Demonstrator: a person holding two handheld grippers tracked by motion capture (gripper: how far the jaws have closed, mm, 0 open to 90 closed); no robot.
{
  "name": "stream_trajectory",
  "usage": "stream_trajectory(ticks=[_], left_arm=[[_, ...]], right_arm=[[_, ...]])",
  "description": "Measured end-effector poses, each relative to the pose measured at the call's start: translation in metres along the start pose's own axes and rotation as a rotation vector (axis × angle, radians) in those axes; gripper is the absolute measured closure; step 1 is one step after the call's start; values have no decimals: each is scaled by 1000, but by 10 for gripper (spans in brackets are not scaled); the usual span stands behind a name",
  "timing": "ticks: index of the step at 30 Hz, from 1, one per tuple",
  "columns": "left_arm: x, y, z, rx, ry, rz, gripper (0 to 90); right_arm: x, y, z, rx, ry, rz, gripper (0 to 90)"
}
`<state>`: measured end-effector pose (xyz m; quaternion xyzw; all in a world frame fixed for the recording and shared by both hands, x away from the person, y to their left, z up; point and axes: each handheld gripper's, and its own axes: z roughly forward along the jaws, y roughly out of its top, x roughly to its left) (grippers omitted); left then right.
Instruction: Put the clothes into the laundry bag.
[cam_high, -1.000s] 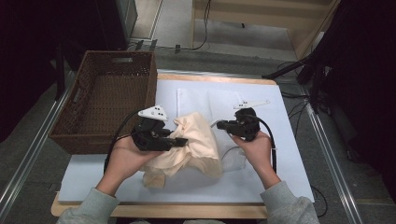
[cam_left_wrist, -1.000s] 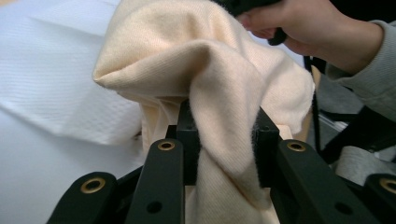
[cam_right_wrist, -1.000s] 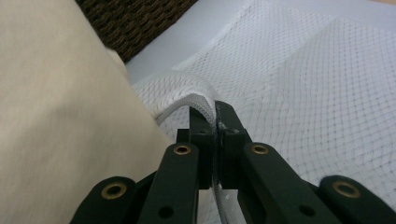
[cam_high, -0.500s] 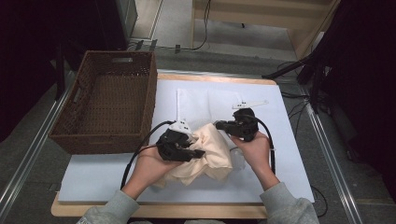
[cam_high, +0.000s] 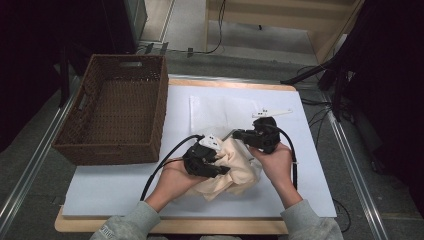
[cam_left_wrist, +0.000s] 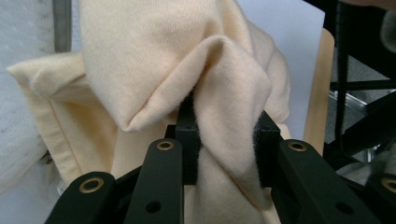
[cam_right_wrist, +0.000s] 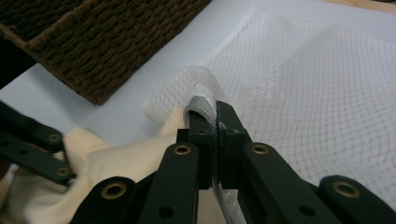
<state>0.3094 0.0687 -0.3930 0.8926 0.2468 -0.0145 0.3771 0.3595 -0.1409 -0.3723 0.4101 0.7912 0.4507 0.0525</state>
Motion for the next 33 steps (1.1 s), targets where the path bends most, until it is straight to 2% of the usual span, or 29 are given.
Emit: stream_trajectory(ticks=[4,8,12,16,19,21,24,31,33], left_arm=[[5,-1,5,-13,2,-25,715],[15,-1,2,-31,-3,-61,715],[23,1,-8,-38,17,-95,717],[33,5,-22,-55,35,-123,725],[41,11,-37,-70,40,-129,730],[42,14,-41,-67,53,-119,730],[40,13,-35,-54,47,-99,729],[36,11,1,-19,20,-88,728],[37,13,8,-29,15,-104,727]], right_arm=[[11,1,-5,-7,14,-23,879],[20,-1,-9,-4,19,-49,879],[23,-4,-14,1,12,-67,880],[23,-5,-18,0,30,-51,885],[27,-6,-18,1,28,-61,887],[30,-6,-18,-5,39,-64,888],[33,-5,-16,-1,35,-76,887],[29,-8,-12,14,35,-60,887],[30,-7,-11,18,34,-63,887]])
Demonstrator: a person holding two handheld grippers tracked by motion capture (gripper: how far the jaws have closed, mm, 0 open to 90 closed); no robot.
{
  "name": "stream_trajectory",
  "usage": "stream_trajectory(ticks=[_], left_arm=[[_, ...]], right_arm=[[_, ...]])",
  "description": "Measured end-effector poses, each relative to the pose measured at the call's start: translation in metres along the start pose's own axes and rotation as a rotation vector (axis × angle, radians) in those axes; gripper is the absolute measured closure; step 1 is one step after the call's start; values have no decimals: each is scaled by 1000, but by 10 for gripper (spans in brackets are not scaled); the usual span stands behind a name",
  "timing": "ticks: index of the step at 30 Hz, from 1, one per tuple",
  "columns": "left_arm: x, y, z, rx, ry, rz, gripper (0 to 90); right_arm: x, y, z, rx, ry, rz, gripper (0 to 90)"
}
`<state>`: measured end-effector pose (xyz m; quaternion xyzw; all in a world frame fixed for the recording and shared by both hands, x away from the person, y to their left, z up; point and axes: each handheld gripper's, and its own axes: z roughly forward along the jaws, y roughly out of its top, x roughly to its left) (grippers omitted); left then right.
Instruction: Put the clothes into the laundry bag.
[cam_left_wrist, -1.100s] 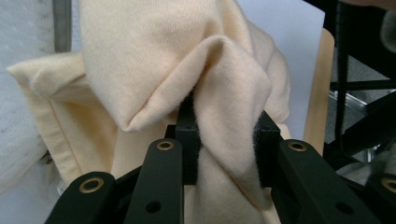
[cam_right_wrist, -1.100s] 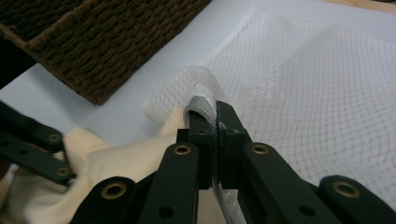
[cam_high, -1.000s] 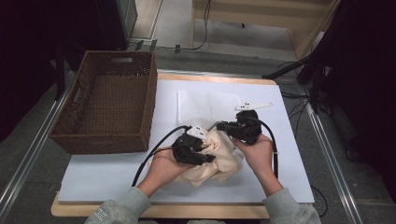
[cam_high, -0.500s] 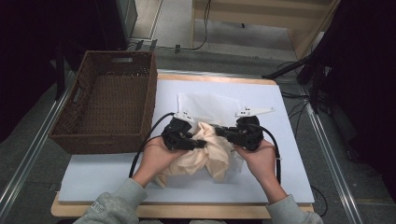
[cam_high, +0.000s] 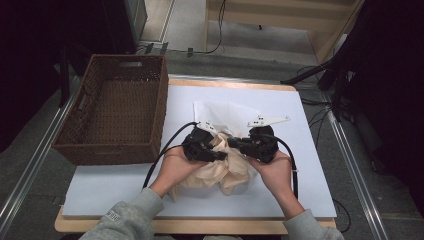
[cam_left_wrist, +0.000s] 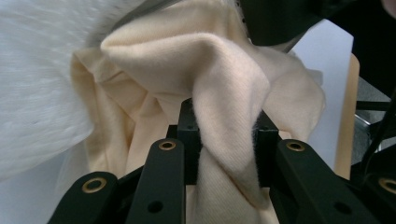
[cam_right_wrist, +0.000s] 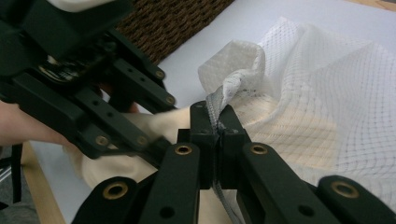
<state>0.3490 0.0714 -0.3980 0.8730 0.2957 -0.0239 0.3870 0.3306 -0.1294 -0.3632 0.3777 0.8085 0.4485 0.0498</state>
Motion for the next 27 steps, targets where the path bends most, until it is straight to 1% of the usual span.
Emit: stream_trajectory(ticks=[1,2,3,5,7,9,10,12,14,15,17,19,21,24,25,27], left_arm=[[0,1,3,-10,-6,-10,727],[1,0,8,-8,-12,-13,726],[2,0,12,-3,-16,-15,726],[4,0,17,13,-14,-6,725],[6,0,21,22,-12,-14,724],[11,1,23,21,0,-31,723],[14,1,23,19,0,-43,723],[20,2,21,7,17,-65,721],[25,2,17,1,5,-87,719],[27,2,16,-10,0,-97,715],[27,2,15,-3,-7,-85,705],[26,2,14,1,-8,-76,681],[25,2,11,2,-18,-59,646],[23,2,6,1,-30,-40,571],[22,2,2,-4,-29,-38,545],[21,2,-5,-17,-44,-31,494]], right_arm=[[0,0,1,3,0,-1,886],[0,0,2,3,4,1,887],[1,0,2,3,10,0,887],[2,0,1,-1,19,-4,886],[3,1,0,-6,31,-8,886],[4,1,-1,-6,53,-14,886],[5,1,-2,-7,64,-8,887],[9,2,-5,-16,85,-18,887],[12,3,-9,-26,85,-36,886],[13,2,-10,-25,74,-45,886],[12,0,-8,-14,44,-68,886],[7,-3,-4,2,35,-53,887],[2,-6,-1,10,27,-39,887],[-2,-7,-2,11,22,-32,886],[-3,-7,-3,8,20,-28,886],[-5,-9,-4,10,20,-21,886]])
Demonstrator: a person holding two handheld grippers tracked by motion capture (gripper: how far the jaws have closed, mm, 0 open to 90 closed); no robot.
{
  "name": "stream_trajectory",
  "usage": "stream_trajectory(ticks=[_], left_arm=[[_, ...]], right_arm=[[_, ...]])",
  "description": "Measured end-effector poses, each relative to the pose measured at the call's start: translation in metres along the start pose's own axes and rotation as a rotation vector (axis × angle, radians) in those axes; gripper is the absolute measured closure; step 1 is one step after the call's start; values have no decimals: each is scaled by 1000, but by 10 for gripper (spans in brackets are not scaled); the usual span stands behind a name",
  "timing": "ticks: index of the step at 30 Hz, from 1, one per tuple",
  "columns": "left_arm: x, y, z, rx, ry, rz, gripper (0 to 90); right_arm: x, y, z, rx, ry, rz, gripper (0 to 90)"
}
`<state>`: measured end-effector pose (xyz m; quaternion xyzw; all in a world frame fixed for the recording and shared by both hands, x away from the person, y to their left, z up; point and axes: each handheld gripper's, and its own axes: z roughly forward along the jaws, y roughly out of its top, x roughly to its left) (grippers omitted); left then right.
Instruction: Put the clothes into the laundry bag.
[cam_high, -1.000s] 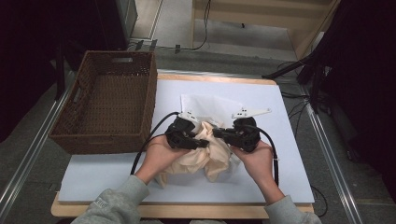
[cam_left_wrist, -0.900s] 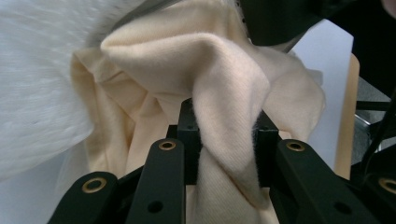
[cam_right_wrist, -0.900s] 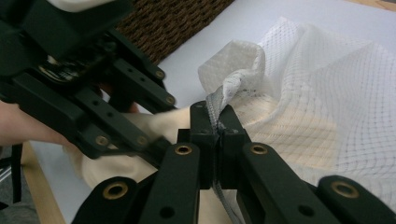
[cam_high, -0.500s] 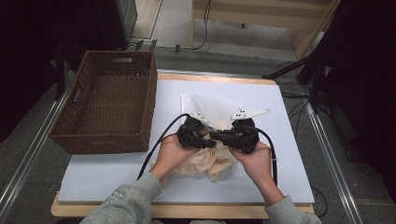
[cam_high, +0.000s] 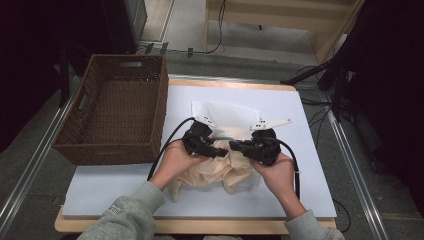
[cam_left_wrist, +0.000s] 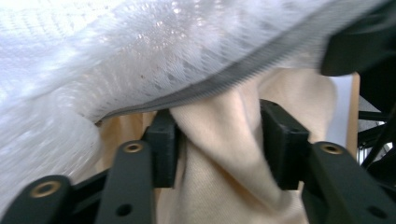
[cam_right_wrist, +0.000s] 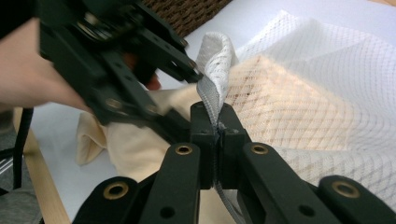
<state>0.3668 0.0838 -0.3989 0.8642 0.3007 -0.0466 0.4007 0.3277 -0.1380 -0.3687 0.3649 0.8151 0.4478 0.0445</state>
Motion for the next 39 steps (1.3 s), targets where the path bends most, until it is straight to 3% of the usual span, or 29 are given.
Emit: stream_trajectory(ticks=[3,8,16,20,29,31,33,36,39], left_arm=[[-1,0,-11,-9,-22,-3,423],[-6,-3,-28,-34,-19,28,373],[-14,-14,-53,-88,3,61,430],[-16,-24,-60,-60,22,60,440],[-17,-62,-73,-42,78,40,638],[-17,-69,-77,-41,86,20,691],[-14,-78,-81,-35,62,-24,722],[-8,-90,-86,-12,93,-49,829],[-4,-98,-88,-38,93,-71,900]], right_arm=[[-2,-3,0,3,-6,4,886],[-3,-4,3,13,-2,8,886],[-3,-2,5,15,4,0,885],[-3,-2,2,18,7,-11,884],[-3,-1,3,18,20,-22,883],[-3,0,2,18,23,-23,883],[-3,0,2,19,26,-25,883],[-4,2,3,18,31,-28,883],[-3,3,3,18,36,-36,883]])
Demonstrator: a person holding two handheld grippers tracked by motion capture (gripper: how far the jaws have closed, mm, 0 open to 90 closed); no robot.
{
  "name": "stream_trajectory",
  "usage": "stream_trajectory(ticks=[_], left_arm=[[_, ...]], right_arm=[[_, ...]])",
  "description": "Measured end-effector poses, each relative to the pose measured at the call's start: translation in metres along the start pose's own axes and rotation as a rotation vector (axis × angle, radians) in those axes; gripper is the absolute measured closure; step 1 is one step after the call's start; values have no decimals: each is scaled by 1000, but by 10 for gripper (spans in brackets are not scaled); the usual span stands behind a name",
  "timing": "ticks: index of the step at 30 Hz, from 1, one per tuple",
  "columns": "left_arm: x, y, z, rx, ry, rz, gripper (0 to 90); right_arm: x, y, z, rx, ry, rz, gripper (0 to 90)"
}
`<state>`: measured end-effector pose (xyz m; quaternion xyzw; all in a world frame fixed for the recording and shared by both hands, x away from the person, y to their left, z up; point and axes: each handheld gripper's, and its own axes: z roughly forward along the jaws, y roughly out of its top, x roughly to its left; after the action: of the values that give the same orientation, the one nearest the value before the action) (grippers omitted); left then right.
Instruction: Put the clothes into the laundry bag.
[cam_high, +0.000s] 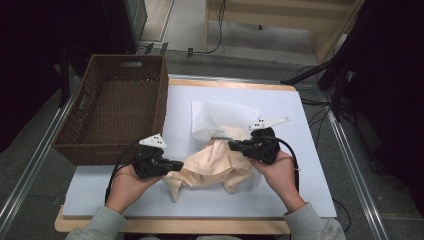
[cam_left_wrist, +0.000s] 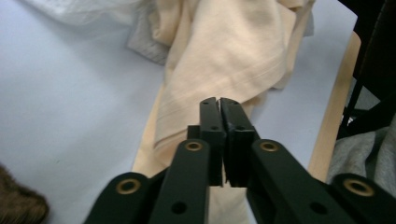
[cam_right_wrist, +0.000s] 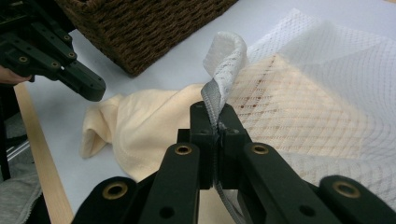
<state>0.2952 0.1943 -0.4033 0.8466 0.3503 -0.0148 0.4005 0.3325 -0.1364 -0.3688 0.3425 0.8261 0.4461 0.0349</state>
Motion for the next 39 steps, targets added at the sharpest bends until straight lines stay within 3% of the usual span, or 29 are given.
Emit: stream_trajectory(ticks=[3,8,11,15,22,25,30,39], left_arm=[[-2,-3,11,40,39,19,900],[-3,-4,38,101,27,27,900],[-5,0,51,86,6,23,900],[-12,6,68,86,1,48,900],[-23,20,86,61,-37,73,900],[-27,27,94,59,-30,84,900],[-31,41,98,39,-31,103,900],[-34,69,110,22,-26,102,900]], right_arm=[[0,1,1,4,5,-3,882],[-1,2,1,-1,3,-1,882],[-3,2,2,1,4,1,883],[-3,1,3,4,-1,2,883],[-3,-1,5,10,-18,11,883],[-2,-2,5,12,-21,12,883],[0,-5,4,15,-35,21,883],[1,-6,5,6,-54,28,883]])
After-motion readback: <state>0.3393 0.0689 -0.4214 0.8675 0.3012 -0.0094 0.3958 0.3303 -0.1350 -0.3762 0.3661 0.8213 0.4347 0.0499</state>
